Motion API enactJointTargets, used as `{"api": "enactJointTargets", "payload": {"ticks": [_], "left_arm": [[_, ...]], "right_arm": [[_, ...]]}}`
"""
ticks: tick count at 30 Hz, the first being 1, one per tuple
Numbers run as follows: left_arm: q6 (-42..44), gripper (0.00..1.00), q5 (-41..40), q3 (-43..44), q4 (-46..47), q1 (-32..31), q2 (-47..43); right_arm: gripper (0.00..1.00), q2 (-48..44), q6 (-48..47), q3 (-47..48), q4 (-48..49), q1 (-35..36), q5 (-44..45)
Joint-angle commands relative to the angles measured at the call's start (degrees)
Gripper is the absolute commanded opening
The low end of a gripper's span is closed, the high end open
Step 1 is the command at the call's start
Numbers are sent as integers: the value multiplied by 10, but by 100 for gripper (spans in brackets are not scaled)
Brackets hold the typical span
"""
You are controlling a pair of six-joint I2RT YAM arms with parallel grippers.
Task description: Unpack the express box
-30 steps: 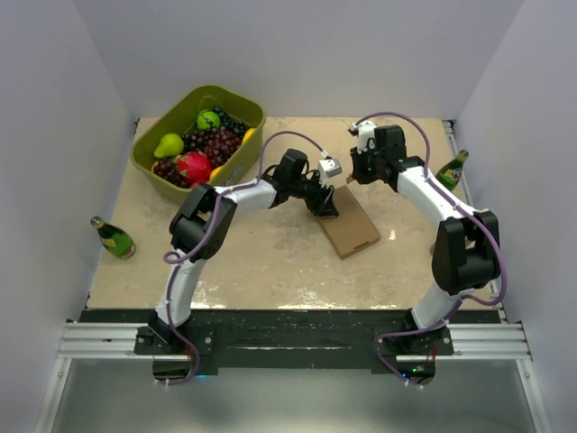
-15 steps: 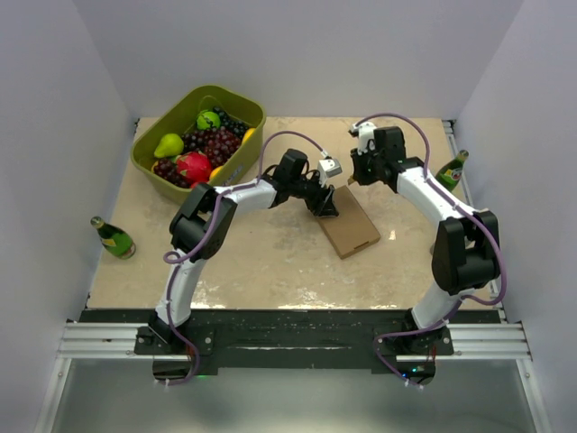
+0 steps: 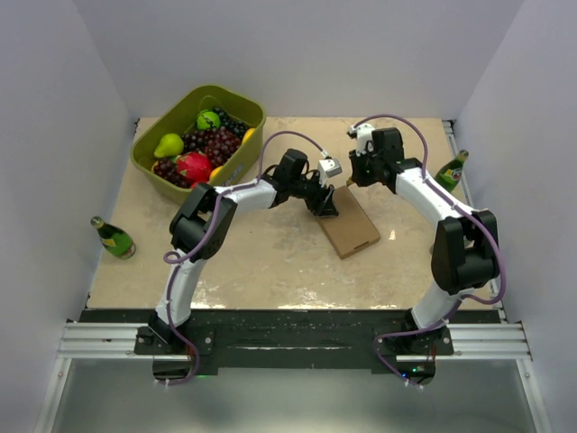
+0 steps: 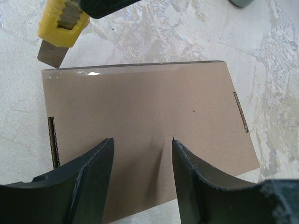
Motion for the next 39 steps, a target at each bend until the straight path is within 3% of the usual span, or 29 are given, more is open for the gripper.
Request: {"api": "enactJointTargets", "payload": {"ticks": [1, 39], "left_arm": [[2, 57, -8, 1, -24, -7, 15], [2, 53, -8, 1, -27, -9, 16]], "right_arm": [[0, 7, 6, 8, 19, 5, -6], [0, -19, -8, 8, 23, 12, -18]]}}
